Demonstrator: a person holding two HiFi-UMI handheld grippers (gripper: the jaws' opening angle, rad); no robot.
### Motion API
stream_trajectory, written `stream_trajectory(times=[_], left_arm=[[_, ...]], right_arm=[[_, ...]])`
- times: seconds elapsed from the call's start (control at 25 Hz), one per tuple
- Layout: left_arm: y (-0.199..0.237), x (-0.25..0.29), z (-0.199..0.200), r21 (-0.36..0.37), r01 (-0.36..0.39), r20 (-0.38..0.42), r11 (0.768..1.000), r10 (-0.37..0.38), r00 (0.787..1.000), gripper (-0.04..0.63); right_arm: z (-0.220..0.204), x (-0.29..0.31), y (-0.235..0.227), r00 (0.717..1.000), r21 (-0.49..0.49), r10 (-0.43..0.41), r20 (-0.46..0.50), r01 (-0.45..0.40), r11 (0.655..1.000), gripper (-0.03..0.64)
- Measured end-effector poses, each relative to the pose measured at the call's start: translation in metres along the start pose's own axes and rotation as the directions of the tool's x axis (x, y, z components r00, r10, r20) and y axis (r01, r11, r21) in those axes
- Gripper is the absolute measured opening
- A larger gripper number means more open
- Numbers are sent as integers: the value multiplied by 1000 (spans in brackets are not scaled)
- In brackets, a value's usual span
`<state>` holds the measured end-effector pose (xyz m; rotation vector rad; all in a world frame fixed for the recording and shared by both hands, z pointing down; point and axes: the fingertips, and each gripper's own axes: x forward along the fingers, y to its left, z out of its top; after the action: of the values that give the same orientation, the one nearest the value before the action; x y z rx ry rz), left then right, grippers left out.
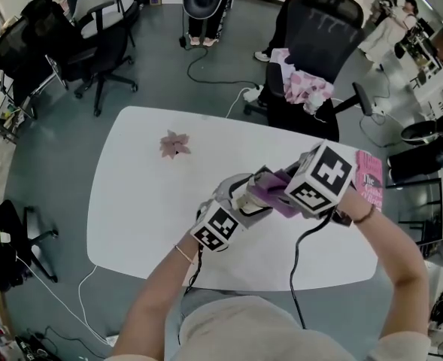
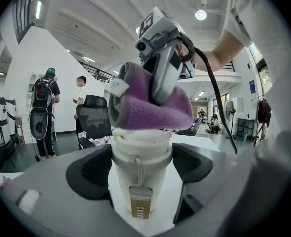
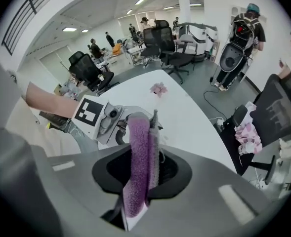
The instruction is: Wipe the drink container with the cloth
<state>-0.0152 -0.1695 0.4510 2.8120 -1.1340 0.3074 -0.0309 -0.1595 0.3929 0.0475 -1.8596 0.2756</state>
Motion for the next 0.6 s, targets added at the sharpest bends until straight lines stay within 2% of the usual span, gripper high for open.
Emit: stream_trajectory(times=[0.28,0.6], left_arm=[[0,0,0,-2,4,5,1000,-4,1000,387],[0,0,0,-1,7,7,1000,-7,1000,387]], right_arm=[[1,16,2,998,-57,8,-69,-12,998,69],[0,20,-1,995,-51,14,-101,-19,998,69]])
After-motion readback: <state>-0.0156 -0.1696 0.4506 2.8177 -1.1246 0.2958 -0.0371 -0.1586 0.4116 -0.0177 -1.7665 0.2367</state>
